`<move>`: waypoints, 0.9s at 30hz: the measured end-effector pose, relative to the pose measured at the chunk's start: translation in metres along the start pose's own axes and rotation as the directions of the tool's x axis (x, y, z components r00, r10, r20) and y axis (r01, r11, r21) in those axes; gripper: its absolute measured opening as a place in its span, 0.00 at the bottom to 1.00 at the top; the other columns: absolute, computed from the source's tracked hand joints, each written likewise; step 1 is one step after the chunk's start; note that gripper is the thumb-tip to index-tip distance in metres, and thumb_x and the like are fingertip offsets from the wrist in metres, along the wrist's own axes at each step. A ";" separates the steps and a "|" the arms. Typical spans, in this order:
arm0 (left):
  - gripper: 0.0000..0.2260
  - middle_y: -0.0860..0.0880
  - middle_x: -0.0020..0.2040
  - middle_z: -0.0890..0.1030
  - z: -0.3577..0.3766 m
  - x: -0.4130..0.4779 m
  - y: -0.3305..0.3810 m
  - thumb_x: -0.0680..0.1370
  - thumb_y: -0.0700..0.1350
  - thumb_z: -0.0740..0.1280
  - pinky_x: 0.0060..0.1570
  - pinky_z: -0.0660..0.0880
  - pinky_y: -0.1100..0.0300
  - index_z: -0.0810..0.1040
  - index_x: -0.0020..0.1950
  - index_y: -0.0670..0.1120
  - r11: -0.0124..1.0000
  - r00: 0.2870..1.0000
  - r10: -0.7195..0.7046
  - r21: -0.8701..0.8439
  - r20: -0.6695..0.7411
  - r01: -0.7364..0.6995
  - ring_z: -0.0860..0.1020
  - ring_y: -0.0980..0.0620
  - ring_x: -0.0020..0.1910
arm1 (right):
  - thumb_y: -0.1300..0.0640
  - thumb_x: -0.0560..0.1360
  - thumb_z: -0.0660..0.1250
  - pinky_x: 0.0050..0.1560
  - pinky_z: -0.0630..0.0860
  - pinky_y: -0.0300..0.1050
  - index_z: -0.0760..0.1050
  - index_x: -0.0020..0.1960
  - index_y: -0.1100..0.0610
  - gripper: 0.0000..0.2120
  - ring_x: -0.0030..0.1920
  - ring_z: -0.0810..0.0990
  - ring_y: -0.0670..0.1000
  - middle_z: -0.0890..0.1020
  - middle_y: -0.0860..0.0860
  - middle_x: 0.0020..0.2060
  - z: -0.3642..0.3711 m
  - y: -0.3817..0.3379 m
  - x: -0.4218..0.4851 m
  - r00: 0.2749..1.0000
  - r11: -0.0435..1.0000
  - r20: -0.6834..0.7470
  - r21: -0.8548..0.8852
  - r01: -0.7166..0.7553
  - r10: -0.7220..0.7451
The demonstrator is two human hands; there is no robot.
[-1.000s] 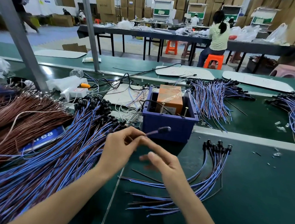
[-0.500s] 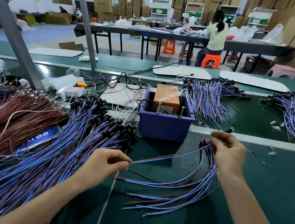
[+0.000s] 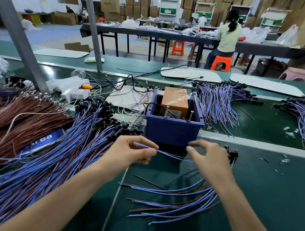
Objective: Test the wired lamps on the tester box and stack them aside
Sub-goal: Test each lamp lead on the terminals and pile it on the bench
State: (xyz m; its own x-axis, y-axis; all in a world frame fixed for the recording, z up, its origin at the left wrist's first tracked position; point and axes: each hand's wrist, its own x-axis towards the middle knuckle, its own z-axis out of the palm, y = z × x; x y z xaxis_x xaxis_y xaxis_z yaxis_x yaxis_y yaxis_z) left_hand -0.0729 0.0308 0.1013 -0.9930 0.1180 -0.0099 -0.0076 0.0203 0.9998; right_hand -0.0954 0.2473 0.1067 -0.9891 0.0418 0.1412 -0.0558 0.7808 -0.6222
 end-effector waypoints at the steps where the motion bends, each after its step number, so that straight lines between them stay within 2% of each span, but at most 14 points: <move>1: 0.07 0.48 0.30 0.80 0.005 0.004 0.002 0.71 0.34 0.72 0.34 0.76 0.67 0.85 0.38 0.46 0.999 1.000 -0.001 -0.051 -0.002 0.001 0.77 0.56 0.28 | 0.53 0.74 0.70 0.47 0.71 0.28 0.83 0.51 0.51 0.07 0.49 0.81 0.44 0.85 0.47 0.45 -0.001 -0.011 -0.006 0.997 0.981 0.030 0.180 0.069 -0.075; 2: 0.06 0.48 0.30 0.80 0.010 0.008 0.004 0.70 0.35 0.72 0.33 0.76 0.67 0.85 0.38 0.45 0.995 1.000 -0.003 -0.103 -0.006 0.003 0.77 0.57 0.28 | 0.55 0.73 0.71 0.42 0.71 0.25 0.84 0.49 0.51 0.06 0.43 0.82 0.40 0.85 0.45 0.40 -0.002 -0.021 -0.011 0.987 0.947 0.055 0.294 0.129 -0.152; 4: 0.03 0.49 0.31 0.81 0.017 0.015 0.006 0.66 0.38 0.73 0.33 0.76 0.67 0.85 0.37 0.45 0.977 1.000 -0.016 -0.211 -0.009 0.013 0.77 0.57 0.29 | 0.58 0.72 0.73 0.41 0.74 0.27 0.85 0.47 0.53 0.05 0.39 0.81 0.39 0.85 0.44 0.37 0.004 -0.032 -0.016 0.964 0.904 0.022 0.356 0.238 -0.263; 7: 0.05 0.49 0.32 0.82 0.023 0.023 0.006 0.64 0.41 0.72 0.34 0.76 0.68 0.86 0.38 0.44 0.953 0.999 -0.037 -0.302 0.001 0.036 0.77 0.59 0.29 | 0.62 0.72 0.73 0.39 0.73 0.28 0.84 0.44 0.55 0.04 0.37 0.80 0.40 0.84 0.46 0.34 0.016 -0.034 -0.015 0.958 0.885 -0.099 0.367 0.287 -0.269; 10: 0.04 0.48 0.34 0.83 0.028 0.032 0.000 0.71 0.39 0.71 0.34 0.77 0.67 0.86 0.38 0.45 0.940 0.994 -0.104 -0.330 -0.036 0.086 0.79 0.59 0.30 | 0.62 0.73 0.71 0.37 0.77 0.35 0.82 0.42 0.54 0.04 0.35 0.80 0.41 0.83 0.45 0.33 0.026 -0.025 -0.010 0.977 0.877 -0.114 0.431 0.214 -0.182; 12: 0.06 0.49 0.36 0.84 0.031 0.041 -0.003 0.75 0.39 0.69 0.33 0.77 0.66 0.84 0.41 0.45 0.932 0.984 -0.163 -0.337 -0.074 0.129 0.79 0.59 0.30 | 0.62 0.74 0.70 0.34 0.80 0.42 0.81 0.41 0.55 0.04 0.34 0.81 0.46 0.84 0.48 0.33 0.032 -0.019 -0.004 0.995 0.834 -0.098 0.547 0.078 -0.029; 15: 0.05 0.51 0.34 0.84 0.035 0.054 -0.002 0.78 0.42 0.67 0.30 0.76 0.67 0.82 0.45 0.46 0.945 0.975 -0.199 -0.283 -0.096 0.165 0.77 0.60 0.26 | 0.64 0.75 0.68 0.28 0.76 0.37 0.80 0.40 0.58 0.07 0.32 0.79 0.47 0.84 0.51 0.31 0.038 -0.012 0.007 0.968 0.607 0.007 0.778 -0.163 0.251; 17: 0.06 0.52 0.33 0.82 0.038 0.062 -0.002 0.78 0.43 0.67 0.29 0.75 0.68 0.82 0.45 0.45 0.956 0.974 -0.198 -0.241 -0.112 0.167 0.74 0.61 0.24 | 0.65 0.76 0.68 0.26 0.75 0.36 0.79 0.39 0.59 0.07 0.31 0.78 0.48 0.83 0.52 0.30 0.040 -0.009 0.012 0.934 0.498 0.072 0.830 -0.251 0.351; 21: 0.05 0.49 0.33 0.79 0.040 0.072 -0.001 0.78 0.41 0.67 0.28 0.74 0.69 0.82 0.44 0.43 0.955 0.962 -0.221 -0.237 -0.159 0.180 0.72 0.61 0.22 | 0.65 0.76 0.68 0.25 0.74 0.36 0.78 0.39 0.60 0.07 0.30 0.77 0.50 0.82 0.52 0.28 0.045 -0.005 0.018 0.903 0.418 0.136 0.851 -0.317 0.408; 27: 0.06 0.49 0.34 0.78 0.038 0.078 -0.005 0.79 0.41 0.66 0.27 0.73 0.68 0.82 0.45 0.43 0.954 0.957 -0.237 -0.227 -0.168 0.196 0.70 0.61 0.22 | 0.65 0.76 0.68 0.25 0.74 0.36 0.78 0.39 0.60 0.07 0.29 0.77 0.49 0.82 0.54 0.30 0.047 -0.004 0.017 0.901 0.385 0.109 0.878 -0.286 0.420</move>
State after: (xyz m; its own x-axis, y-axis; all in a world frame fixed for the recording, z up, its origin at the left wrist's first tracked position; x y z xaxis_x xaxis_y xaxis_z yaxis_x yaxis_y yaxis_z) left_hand -0.1455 0.0779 0.0947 -0.9682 -0.0582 -0.2431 -0.2291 -0.1826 0.9561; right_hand -0.1182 0.2159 0.0751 -0.9293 0.2979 -0.2182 0.1416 -0.2583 -0.9556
